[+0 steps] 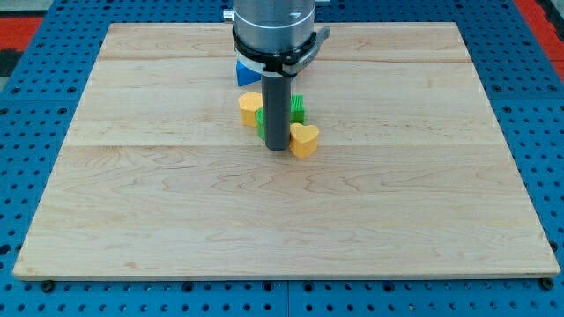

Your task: Move the yellow heart into the green star

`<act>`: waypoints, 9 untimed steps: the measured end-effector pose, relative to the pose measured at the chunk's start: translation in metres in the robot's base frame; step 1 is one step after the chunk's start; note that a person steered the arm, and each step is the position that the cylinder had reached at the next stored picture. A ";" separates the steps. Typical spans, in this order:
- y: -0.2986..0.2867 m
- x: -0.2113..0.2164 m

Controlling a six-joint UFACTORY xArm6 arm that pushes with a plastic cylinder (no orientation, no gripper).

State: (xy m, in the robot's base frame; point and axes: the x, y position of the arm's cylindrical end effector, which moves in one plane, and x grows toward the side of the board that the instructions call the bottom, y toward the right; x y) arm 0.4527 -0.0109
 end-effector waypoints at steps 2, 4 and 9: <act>-0.010 0.001; 0.070 0.021; 0.041 0.002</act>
